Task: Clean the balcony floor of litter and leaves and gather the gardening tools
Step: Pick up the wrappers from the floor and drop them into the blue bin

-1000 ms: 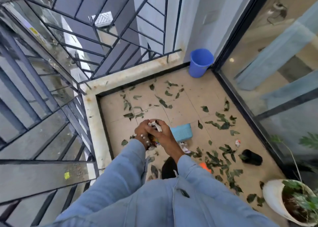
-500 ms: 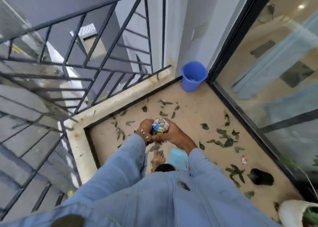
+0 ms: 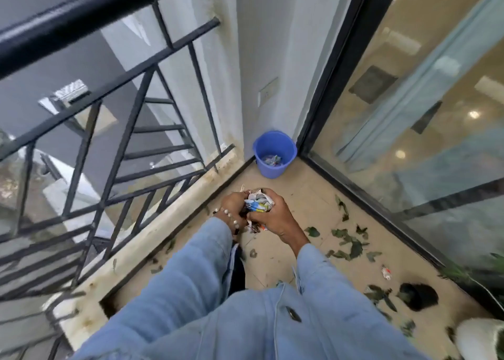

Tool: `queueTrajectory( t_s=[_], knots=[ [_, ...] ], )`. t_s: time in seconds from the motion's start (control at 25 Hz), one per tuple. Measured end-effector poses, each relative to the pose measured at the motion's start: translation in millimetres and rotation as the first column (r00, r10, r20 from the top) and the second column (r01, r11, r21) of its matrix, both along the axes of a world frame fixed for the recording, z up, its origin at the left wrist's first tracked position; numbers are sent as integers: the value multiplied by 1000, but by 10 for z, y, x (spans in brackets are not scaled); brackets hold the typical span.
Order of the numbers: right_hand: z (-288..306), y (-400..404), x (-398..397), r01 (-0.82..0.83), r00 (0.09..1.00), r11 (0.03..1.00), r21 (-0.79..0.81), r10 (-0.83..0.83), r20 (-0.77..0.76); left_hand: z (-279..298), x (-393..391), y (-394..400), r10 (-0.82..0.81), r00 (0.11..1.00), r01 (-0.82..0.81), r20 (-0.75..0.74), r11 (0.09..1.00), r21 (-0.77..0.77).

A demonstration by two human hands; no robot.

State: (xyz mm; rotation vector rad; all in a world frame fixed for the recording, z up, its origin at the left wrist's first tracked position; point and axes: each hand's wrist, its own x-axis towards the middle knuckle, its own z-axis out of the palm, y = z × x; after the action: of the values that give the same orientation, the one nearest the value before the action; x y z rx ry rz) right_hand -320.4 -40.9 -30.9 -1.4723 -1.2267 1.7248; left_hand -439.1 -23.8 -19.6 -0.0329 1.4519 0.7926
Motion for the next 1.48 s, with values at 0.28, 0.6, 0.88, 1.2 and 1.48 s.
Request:
queueTrajectory(
  t_s=[0.28, 0.6, 0.88, 1.2, 1.48],
  knots=[
    [-89, 1395, -105, 275, 961, 958, -81, -277, -13, -37, -26, 1555, -197, 977, 196, 76, 980, 26],
    [-552, 2705, 47, 560, 812, 786, -263, -583, -12, -588, 196, 2939, -234, 971, 234, 50, 972, 4],
    [-2105, 3663, 353, 573, 793, 731, -370, -608, 27, -2003, 550, 3886, -144, 989, 148, 43, 986, -83],
    [-3982, 4102, 439, 493, 820, 653, -574, -570, 57, -3561, 518, 4438, -171, 984, 164, -58, 980, -109],
    [-3603, 3838, 448, 589, 721, 525, -614, -685, 107, -3459, 319, 4119, -181, 981, 170, -75, 975, -140]
  ],
)
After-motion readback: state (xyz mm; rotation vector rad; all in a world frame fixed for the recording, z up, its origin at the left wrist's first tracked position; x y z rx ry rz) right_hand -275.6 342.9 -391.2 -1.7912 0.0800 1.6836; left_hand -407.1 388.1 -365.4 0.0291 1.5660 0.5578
